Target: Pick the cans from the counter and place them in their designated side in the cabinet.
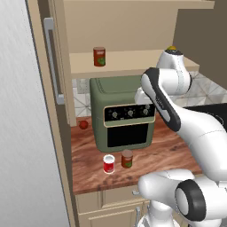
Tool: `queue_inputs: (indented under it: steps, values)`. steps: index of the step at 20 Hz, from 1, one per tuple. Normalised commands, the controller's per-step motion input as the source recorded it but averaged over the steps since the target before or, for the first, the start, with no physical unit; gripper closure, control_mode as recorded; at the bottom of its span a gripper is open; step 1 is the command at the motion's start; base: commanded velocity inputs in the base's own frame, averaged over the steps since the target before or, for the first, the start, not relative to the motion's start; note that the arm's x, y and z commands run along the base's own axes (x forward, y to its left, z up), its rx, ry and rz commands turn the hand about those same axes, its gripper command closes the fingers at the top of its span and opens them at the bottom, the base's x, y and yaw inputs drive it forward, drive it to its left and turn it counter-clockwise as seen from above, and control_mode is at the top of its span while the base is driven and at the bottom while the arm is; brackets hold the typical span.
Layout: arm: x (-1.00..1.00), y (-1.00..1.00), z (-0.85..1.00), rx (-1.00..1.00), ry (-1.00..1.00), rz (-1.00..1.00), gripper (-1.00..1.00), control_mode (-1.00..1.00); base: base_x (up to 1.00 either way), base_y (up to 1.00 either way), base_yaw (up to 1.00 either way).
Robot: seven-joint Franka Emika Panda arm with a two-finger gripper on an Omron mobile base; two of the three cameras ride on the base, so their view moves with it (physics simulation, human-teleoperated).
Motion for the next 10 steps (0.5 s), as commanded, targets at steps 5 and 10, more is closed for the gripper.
queue_inputs:
  steps: [5,10]
  values:
    - [0.0,0.03,0.0,0.0,0.0,0.0,-1.0,-1.0,0.0,0.0,0.0]
    - [-0.07,0.18,0.0,0.0,0.0,0.0,-1.0,-1.0,0.0,0.0,0.0]
